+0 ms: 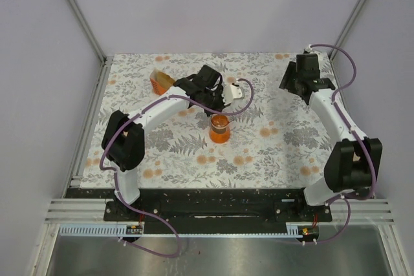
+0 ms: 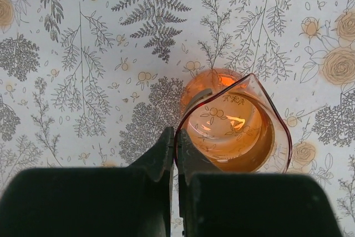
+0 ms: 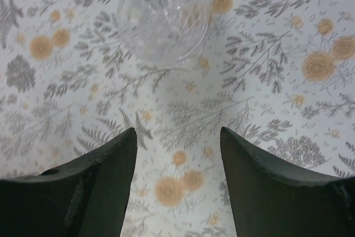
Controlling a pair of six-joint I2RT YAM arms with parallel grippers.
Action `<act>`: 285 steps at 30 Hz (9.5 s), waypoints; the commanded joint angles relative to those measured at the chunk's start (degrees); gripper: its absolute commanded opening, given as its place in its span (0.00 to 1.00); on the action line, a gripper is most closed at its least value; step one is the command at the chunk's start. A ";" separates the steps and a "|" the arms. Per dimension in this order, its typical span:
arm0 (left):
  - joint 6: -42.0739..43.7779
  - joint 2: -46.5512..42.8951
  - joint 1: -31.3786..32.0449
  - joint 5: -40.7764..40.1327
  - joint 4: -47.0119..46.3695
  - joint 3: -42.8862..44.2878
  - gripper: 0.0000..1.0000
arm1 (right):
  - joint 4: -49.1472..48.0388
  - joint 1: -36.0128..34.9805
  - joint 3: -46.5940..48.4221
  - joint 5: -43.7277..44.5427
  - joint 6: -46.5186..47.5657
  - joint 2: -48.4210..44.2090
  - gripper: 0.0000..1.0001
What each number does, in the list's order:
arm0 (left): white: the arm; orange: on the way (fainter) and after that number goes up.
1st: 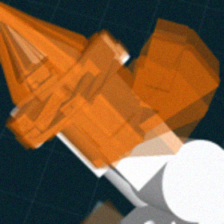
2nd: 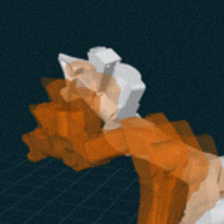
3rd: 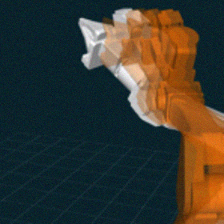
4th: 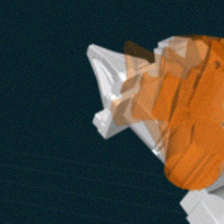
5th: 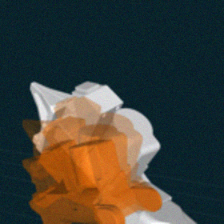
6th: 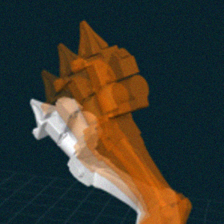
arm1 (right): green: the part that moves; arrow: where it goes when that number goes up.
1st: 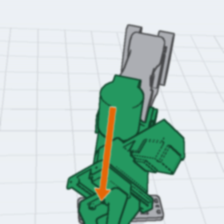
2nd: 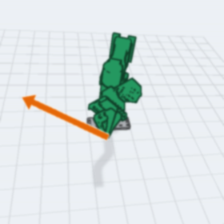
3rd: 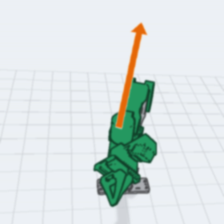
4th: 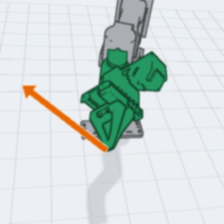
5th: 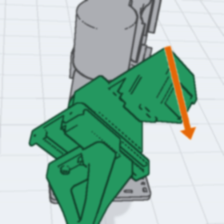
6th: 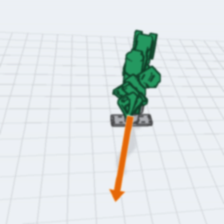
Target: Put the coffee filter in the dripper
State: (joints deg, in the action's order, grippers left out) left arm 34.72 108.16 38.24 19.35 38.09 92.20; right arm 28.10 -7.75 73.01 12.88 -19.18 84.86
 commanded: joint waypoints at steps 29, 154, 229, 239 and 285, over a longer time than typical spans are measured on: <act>-10.98 -24.30 -4.92 -14.79 10.87 -4.21 0.99 | 2.31 9.59 32.11 -11.55 2.04 35.74 0.00; -32.35 10.05 -26.73 -27.53 -7.41 16.08 0.46 | 4.34 -17.39 12.86 -12.00 5.99 3.30 0.68; -34.46 11.81 -28.39 -21.20 -5.31 15.72 0.33 | 3.28 -16.86 9.78 -15.61 6.43 2.86 0.66; -37.00 13.13 -29.18 -19.62 -4.07 17.04 0.19 | 3.28 -16.86 9.78 -15.52 6.35 2.86 0.66; -39.47 -1.73 -31.47 -9.16 -2.84 9.40 0.00 | -11.48 -19.41 19.71 -25.80 2.83 7.16 0.54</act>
State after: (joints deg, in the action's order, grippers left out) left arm -4.93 109.82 7.44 9.28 36.91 102.45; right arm 19.29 -25.96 90.52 -11.31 -15.55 90.48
